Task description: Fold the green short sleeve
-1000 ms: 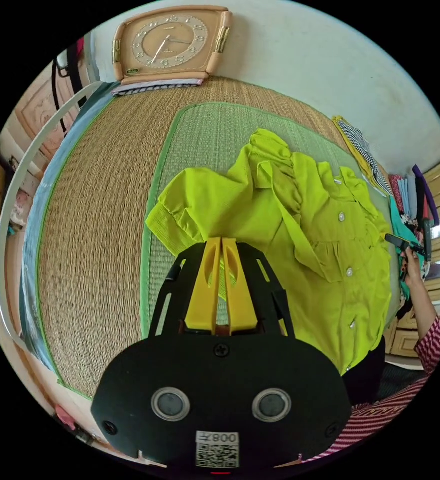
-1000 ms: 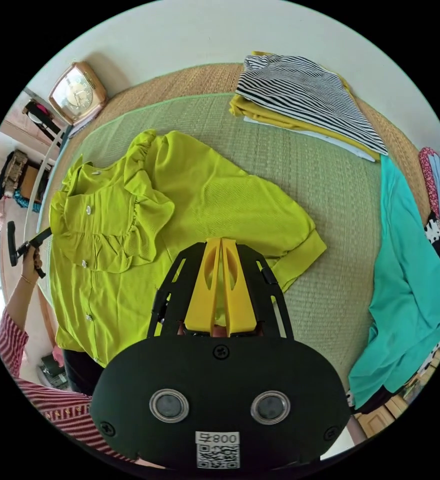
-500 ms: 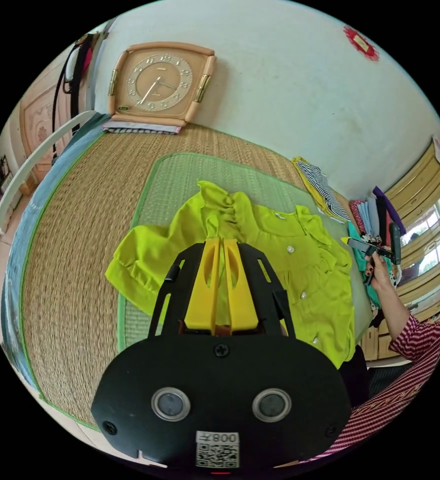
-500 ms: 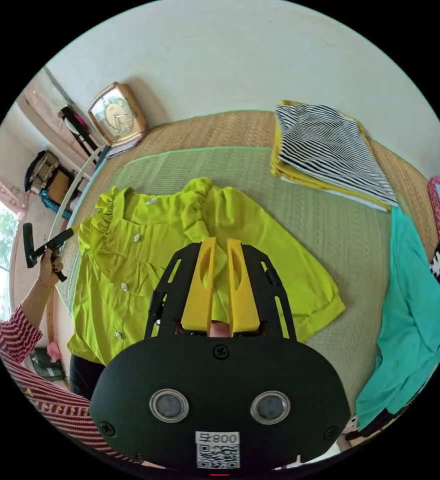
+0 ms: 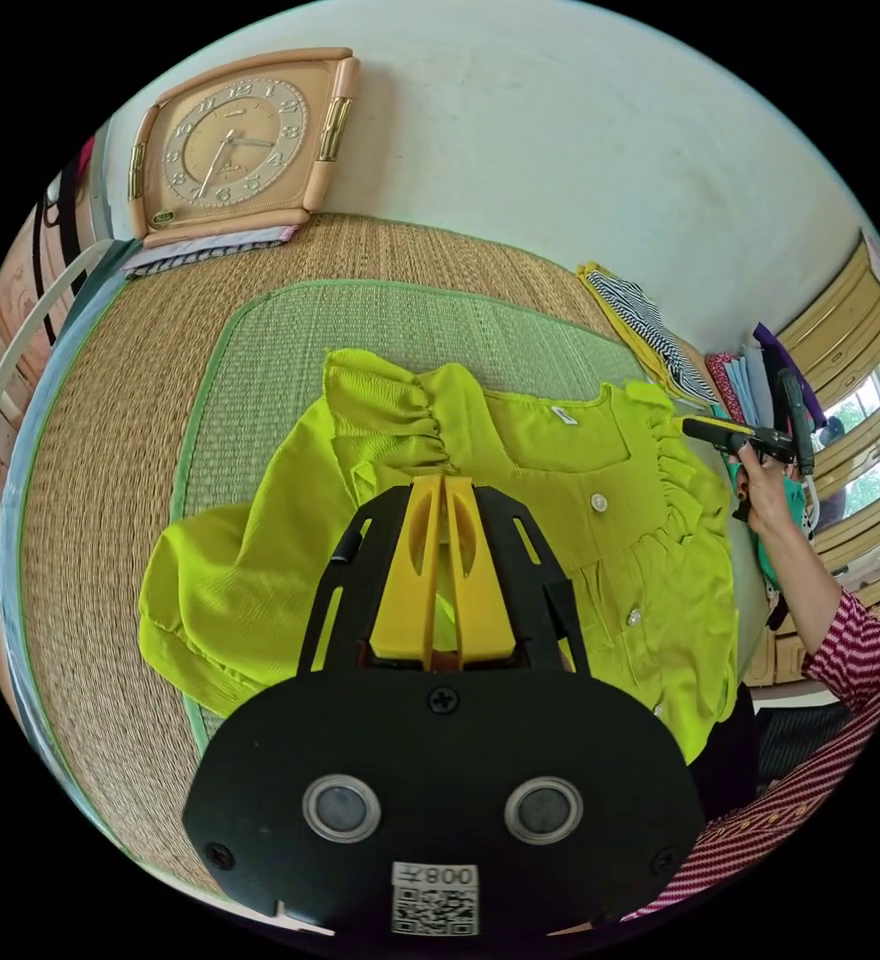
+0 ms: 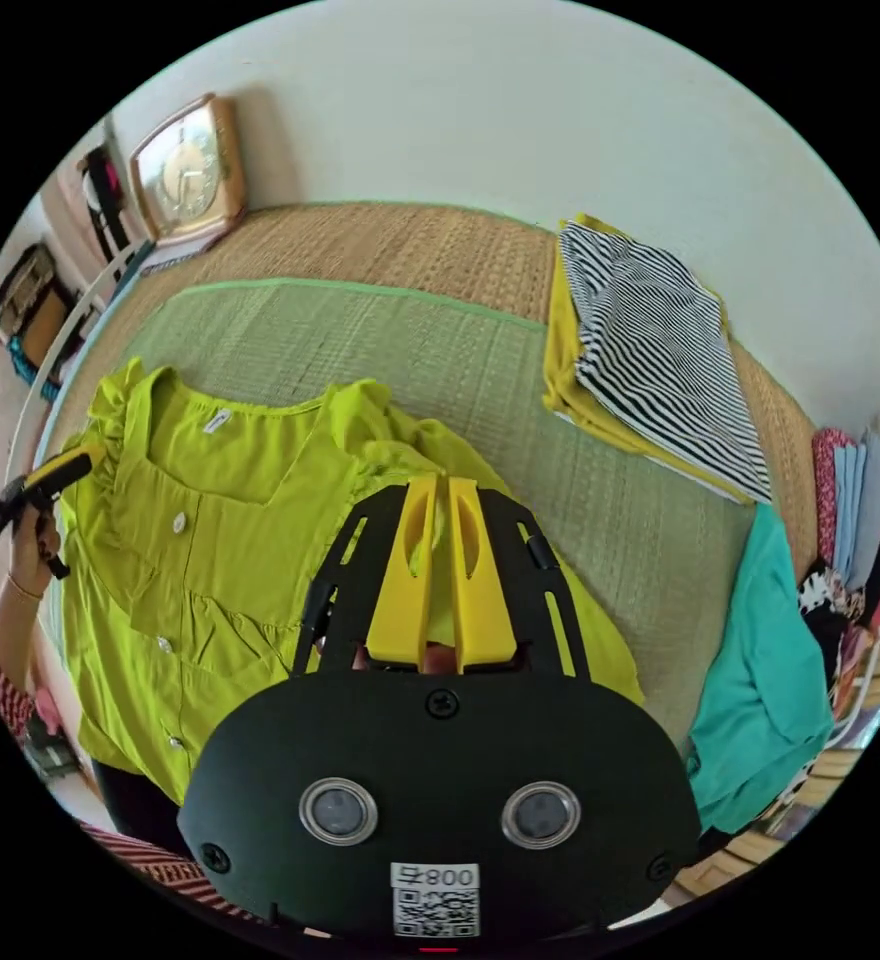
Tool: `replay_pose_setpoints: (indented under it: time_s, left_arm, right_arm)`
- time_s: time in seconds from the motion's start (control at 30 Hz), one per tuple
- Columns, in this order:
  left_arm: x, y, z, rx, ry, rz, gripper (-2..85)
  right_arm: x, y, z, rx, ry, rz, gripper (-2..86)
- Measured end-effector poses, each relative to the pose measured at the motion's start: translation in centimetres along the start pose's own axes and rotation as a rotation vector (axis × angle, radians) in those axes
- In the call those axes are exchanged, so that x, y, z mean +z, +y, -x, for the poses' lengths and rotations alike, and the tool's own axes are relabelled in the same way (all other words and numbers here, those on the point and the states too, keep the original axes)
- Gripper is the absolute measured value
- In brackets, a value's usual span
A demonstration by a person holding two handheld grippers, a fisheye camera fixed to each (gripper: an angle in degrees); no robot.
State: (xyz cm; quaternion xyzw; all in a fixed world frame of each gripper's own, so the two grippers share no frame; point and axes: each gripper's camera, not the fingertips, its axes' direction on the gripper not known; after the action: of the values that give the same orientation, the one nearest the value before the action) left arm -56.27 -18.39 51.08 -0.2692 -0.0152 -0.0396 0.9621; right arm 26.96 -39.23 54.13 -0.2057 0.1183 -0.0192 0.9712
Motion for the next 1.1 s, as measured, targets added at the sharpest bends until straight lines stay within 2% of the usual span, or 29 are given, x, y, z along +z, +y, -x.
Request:
replay_pose_setpoints:
  time_s: [0.13,0.27,0.4,0.5,0.6,0.77,0.9,1.1]
  left_arm:
    - [0.2,0.2,0.1,0.009,0.010,-0.011,0.3]
    - [1.2,0.4,0.0,0.024,-0.011,0.016,0.3]
    - [2.8,0.4,0.2,0.017,-0.044,0.058,0.2]
    - [3.3,0.1,0.1,0.016,-0.058,0.040,0.1]
    - [4.1,-0.9,0.0,0.033,-0.082,0.033,0.1]
    - [4.6,-1.8,0.1,0.012,-0.084,0.036,0.1]
    - [1.7,1.9,1.0,-0.008,-0.016,-0.034,0.2]
    - [-0.8,10.1,3.5,-0.087,-0.140,0.014,0.2]
  right_arm:
    - [-0.5,1.1,-1.8,0.065,-0.107,-0.022,1.8]
    - [-1.2,2.1,2.2,-0.060,-0.122,-0.072,1.0]
    - [1.2,1.2,5.6,-0.159,-0.040,-0.050,0.0]
    - [4.6,-0.4,3.8,-0.092,-0.075,0.046,-0.2]
    - [5.5,-1.6,1.5,-0.023,-0.159,0.038,-0.4]
    - [6.4,-3.1,0.4,0.022,-0.167,0.067,-0.3]
    - [5.1,0.1,-0.1,-0.011,-0.189,0.006,-0.3]
    - [5.6,9.5,-1.9,0.030,-0.234,0.014,-0.3]
